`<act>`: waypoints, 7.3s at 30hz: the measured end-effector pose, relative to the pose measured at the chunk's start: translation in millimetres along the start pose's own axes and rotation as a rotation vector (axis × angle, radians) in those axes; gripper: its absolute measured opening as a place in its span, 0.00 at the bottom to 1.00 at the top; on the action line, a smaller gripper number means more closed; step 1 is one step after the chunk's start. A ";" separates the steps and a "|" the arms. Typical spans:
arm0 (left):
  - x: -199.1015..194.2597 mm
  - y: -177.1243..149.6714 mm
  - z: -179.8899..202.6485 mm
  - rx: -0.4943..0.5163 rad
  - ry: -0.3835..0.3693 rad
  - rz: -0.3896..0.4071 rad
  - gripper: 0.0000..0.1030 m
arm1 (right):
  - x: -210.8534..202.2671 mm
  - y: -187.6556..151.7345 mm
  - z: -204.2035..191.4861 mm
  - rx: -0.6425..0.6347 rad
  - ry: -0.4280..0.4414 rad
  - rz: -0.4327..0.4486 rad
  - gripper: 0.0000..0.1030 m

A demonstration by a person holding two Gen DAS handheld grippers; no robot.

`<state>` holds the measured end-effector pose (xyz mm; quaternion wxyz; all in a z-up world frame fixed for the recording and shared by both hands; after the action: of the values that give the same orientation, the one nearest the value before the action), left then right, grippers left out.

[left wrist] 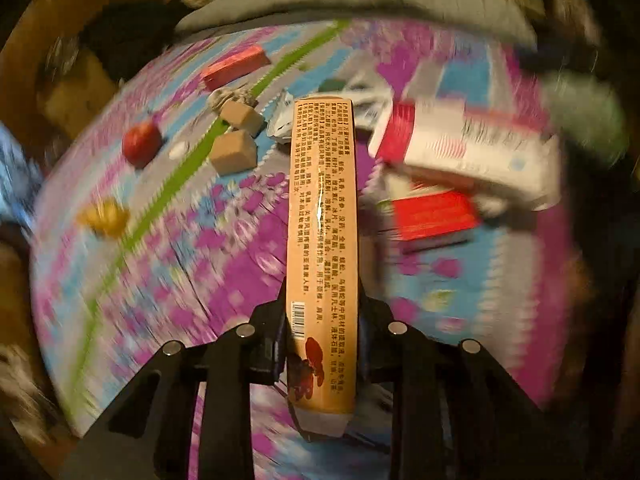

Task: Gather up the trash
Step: 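Grasp the long orange box with the left gripper while the right gripper grasps the white medicine box, then carry the orange box and medicine box to the green bin and release both, then move both open tools back over the bed toward the remaining trash, then grasp the white tissue bundle with the left gripper while the right gripper grasps the red cigarette box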

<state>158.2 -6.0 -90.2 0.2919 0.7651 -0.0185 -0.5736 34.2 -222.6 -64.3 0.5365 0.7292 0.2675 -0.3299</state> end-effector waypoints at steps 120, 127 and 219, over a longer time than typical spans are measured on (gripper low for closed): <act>15.4 282.1 427.3 0.377 -0.128 0.150 0.26 | -320.1 -197.5 312.3 0.806 -0.408 0.182 0.52; 26.5 273.5 435.4 0.373 -0.146 0.099 0.26 | -302.2 -208.8 307.3 0.851 -0.371 0.164 0.52; 35.6 -25.9 18.1 -0.280 0.058 -0.029 0.23 | 10.1 7.0 -54.6 -0.181 0.234 -0.078 0.93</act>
<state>146.3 -5.2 -136.3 0.3881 0.7334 0.0813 -0.5522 56.6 -171.8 -56.6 0.5520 0.7004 0.3851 -0.2376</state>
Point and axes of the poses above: each gripper's, at about its wrist camera, not at the fingertips, and x roughly the way its jaws point, z to its right, y to its top, the point moved 1 cm from there along x, roughly the way its jaws point, and after that the axes turned 2 degrees about y, right-handed, at the moved point
